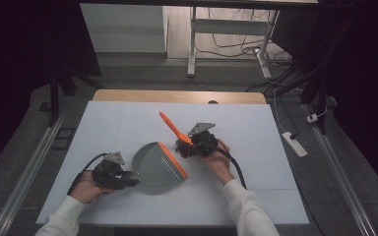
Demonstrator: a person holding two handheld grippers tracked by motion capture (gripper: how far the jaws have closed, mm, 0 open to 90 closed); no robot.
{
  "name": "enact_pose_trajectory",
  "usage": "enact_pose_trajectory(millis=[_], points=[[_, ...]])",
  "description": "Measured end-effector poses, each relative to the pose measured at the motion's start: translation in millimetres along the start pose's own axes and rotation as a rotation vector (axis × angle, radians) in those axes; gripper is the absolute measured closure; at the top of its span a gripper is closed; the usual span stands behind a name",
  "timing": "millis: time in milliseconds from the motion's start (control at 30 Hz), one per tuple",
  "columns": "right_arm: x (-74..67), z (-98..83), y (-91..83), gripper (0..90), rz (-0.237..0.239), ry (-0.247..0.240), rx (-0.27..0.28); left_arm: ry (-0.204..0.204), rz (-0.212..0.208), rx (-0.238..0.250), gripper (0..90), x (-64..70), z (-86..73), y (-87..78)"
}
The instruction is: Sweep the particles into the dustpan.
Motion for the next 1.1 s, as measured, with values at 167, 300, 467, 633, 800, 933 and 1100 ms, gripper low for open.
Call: enact_pose_trajectory(millis=[167, 300, 467, 633, 800, 933, 1100], points=[[-5.2, 2.5, 1.4, 69.9, 0.022, -0.01, 0.003, 0.002, -0.002, -0.001, 61.7, -0.2, 0.1, 0.7], [-8.2, 4.0, 2.3, 69.9, 0.028, -0.019, 0.0, 0.001, -0.003, -0.001, 61.7, 0.0, 0.5, 1.8], [-10.8, 5.1, 3.3, 70.0, 0.036, -0.028, 0.003, 0.0, -0.005, -0.001, 61.8, 0.8, 0.9, 2.9], [-15.4, 7.2, 4.5, 70.0, 0.052, -0.035, 0.008, 0.002, -0.004, -0.003, 61.8, 0.7, 0.9, 3.2], [-22.2, 10.7, 6.6, 70.0, 0.076, -0.046, 0.013, 0.002, -0.005, -0.006, 61.7, 0.5, 0.8, 3.8], [-28.7, 14.1, 7.7, 69.9, 0.089, -0.059, 0.019, 0.001, -0.003, -0.005, 61.8, 0.4, 0.2, 4.2], [-37.4, 19.7, 7.1, 70.0, 0.118, -0.069, 0.036, 0.002, -0.004, -0.005, 61.7, 0.4, 0.1, 4.4]])
Point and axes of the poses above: each handheld gripper's, and its own axes: y roughly forward along the jaws, z roughly out of its top, x roughly to its right, the point moved 1 cm from there along y, roughly forward along the jaws, and after that the axes turned 6 degrees about -y, right-handed, at the moved point
